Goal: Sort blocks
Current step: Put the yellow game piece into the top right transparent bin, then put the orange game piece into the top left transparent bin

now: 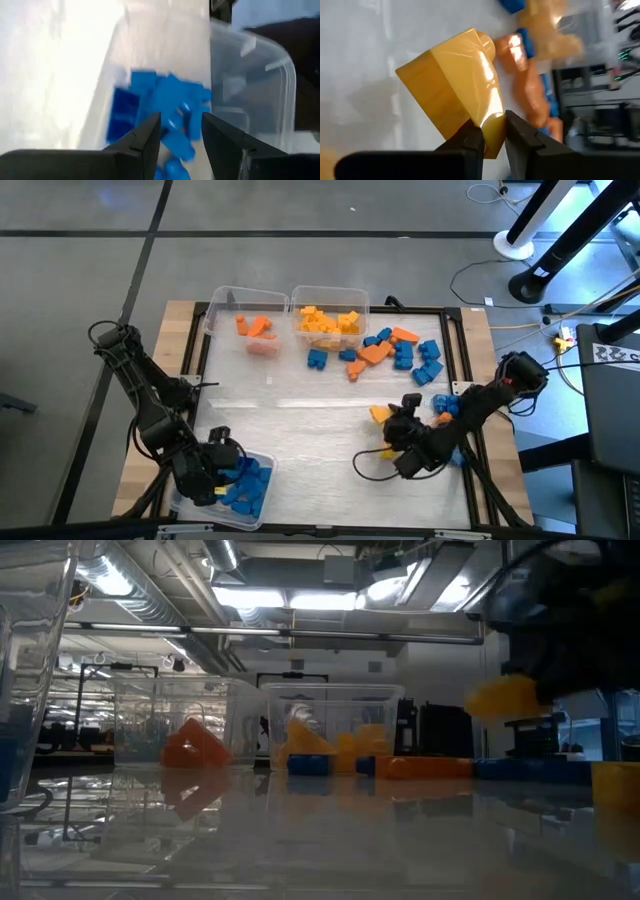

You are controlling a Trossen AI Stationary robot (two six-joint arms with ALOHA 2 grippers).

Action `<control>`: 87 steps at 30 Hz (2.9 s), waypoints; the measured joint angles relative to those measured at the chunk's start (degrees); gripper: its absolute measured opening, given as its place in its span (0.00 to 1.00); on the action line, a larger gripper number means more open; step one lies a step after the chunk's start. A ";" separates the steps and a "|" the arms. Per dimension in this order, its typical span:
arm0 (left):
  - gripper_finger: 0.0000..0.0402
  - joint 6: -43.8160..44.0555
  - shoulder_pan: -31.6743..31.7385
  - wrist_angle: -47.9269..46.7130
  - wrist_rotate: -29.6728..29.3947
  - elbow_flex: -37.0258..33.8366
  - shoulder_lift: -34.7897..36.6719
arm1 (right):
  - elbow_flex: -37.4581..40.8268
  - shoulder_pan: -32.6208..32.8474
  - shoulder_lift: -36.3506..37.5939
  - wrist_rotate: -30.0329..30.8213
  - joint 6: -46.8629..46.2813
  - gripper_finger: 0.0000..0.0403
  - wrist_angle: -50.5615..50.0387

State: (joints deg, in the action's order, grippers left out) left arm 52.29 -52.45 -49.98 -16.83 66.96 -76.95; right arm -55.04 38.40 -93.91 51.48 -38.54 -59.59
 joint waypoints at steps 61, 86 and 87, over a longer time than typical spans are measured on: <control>0.33 -33.24 26.73 12.12 -20.77 -0.02 -9.20 | -25.12 -65.05 -6.45 -39.68 81.16 0.23 32.78; 0.33 -33.00 26.73 12.14 -20.69 -0.02 -9.20 | -45.26 -56.03 -5.72 -47.84 78.31 0.50 -6.27; 0.33 -33.00 26.73 12.12 -20.69 -0.02 -9.20 | -45.26 -54.49 -5.77 -49.73 77.78 0.50 -7.44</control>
State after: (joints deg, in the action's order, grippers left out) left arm 19.29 -25.71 -37.86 -37.52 66.94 -86.15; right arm -100.29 -16.09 -99.68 1.75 39.24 -67.03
